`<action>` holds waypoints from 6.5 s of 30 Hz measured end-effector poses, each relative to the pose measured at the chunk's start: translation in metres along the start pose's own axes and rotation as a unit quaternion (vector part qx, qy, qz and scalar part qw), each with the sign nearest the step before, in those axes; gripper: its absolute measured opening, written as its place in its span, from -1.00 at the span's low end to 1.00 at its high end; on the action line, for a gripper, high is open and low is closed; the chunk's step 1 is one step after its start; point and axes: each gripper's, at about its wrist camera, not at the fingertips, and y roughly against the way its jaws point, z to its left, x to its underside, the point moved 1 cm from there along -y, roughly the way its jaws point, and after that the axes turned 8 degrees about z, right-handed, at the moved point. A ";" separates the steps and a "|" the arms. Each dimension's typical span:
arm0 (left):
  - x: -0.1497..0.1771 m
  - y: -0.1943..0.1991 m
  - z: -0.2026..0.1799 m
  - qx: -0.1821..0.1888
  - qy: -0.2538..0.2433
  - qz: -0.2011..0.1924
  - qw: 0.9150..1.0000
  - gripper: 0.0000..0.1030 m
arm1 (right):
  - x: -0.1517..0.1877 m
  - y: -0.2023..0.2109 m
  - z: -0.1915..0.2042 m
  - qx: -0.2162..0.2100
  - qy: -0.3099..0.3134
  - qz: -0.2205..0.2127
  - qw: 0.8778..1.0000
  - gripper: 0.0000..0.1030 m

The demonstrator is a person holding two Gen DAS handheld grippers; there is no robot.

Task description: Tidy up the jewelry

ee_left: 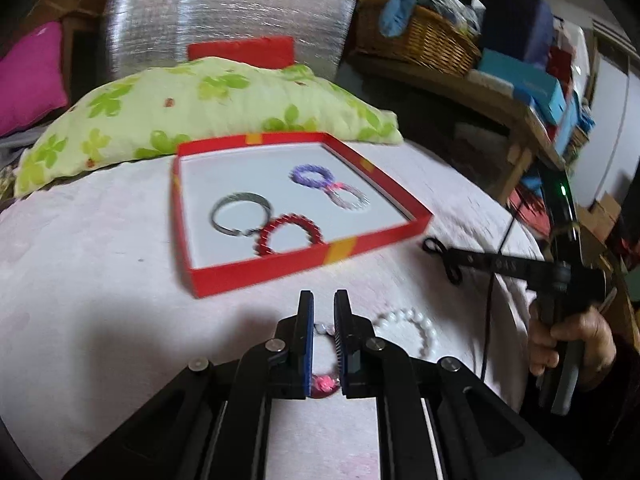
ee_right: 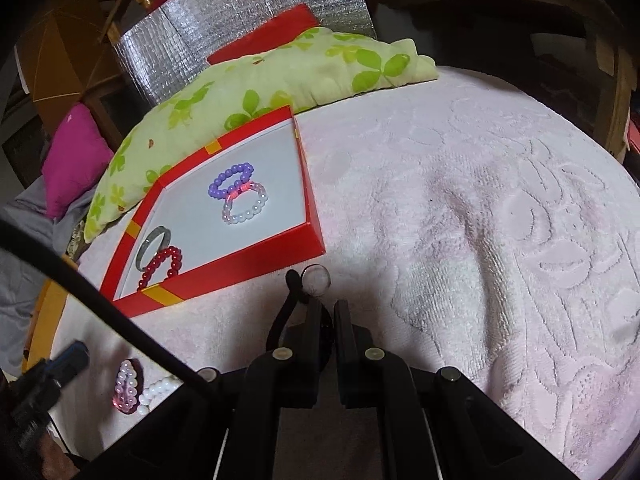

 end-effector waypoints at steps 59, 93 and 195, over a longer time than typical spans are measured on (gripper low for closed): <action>0.019 -0.032 0.025 -0.081 0.069 0.092 0.990 -0.85 | -0.001 -0.008 -0.001 -0.016 -0.019 0.017 1.000 -0.72; 0.021 -0.026 0.052 -0.146 0.124 0.076 0.978 -0.83 | 0.006 -0.008 0.027 0.028 0.063 -0.003 0.998 -0.75; -0.032 -0.006 0.022 -0.253 0.029 0.017 0.967 0.41 | -0.026 0.003 0.068 -0.103 0.051 -0.066 0.991 0.14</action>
